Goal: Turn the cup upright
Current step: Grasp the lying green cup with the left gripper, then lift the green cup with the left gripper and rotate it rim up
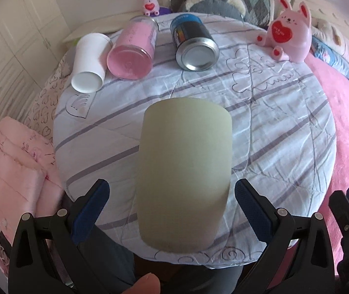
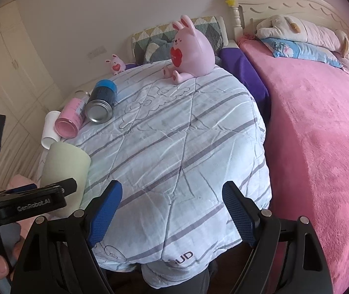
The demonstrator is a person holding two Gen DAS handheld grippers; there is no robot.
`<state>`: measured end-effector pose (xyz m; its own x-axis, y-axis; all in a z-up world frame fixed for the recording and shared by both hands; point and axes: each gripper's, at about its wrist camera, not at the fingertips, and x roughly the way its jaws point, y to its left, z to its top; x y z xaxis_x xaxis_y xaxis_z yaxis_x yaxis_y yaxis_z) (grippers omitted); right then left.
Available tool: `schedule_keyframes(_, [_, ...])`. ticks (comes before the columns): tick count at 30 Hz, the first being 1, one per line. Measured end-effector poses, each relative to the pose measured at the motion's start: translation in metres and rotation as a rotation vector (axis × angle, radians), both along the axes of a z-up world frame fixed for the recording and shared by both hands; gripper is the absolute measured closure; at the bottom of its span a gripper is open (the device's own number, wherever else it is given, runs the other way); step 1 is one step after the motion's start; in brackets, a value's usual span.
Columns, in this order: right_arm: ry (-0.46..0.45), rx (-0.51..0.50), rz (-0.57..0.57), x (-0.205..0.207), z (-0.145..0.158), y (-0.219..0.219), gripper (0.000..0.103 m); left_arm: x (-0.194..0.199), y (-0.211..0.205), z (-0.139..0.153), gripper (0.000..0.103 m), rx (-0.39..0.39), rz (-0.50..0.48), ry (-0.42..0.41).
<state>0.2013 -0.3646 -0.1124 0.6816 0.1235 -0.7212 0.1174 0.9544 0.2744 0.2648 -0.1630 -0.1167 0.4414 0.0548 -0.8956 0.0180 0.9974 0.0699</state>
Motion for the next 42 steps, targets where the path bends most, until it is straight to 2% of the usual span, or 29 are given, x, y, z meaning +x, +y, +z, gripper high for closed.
schedule_keyframes(13, [0.026,-0.005,-0.003,0.011,-0.005,0.007,0.018,0.014,0.008,-0.012,0.001,-0.065,-0.048,0.019])
schedule_keyframes(15, [0.028,-0.006,-0.009,0.011,-0.005,0.007,0.018,0.016,0.010,-0.014,0.012,-0.114,-0.061,0.030])
schedule_keyframes(16, [0.029,-0.005,-0.013,0.011,-0.005,0.008,0.018,0.017,0.012,-0.016,0.023,-0.150,-0.068,0.042])
schedule_keyframes(17, [0.028,-0.007,-0.015,0.010,-0.005,0.009,0.018,0.018,0.012,-0.018,0.024,-0.173,-0.074,0.056])
schedule_keyframes(25, [0.021,-0.023,-0.037,0.007,0.003,0.015,0.018,0.016,0.019,-0.013,0.025,-0.209,-0.118,0.047])
schedule_keyframes(29, [0.017,-0.032,-0.037,0.005,0.007,0.022,0.018,0.014,0.020,-0.005,0.025,-0.202,-0.149,0.009])
schedule_keyframes(32, [0.006,-0.036,-0.040,0.002,0.012,0.027,0.018,0.010,0.020,0.009,0.025,-0.194,-0.178,-0.057])
schedule_keyframes(37, [-0.007,-0.049,-0.054,-0.003,0.020,0.034,0.018,0.006,0.022,0.035,0.025,-0.138,-0.208,-0.293])
schedule_keyframes(42, [0.004,-0.066,-0.084,-0.009,0.020,0.035,0.018,-0.001,0.028,0.031,0.024,-0.116,-0.242,-0.535])
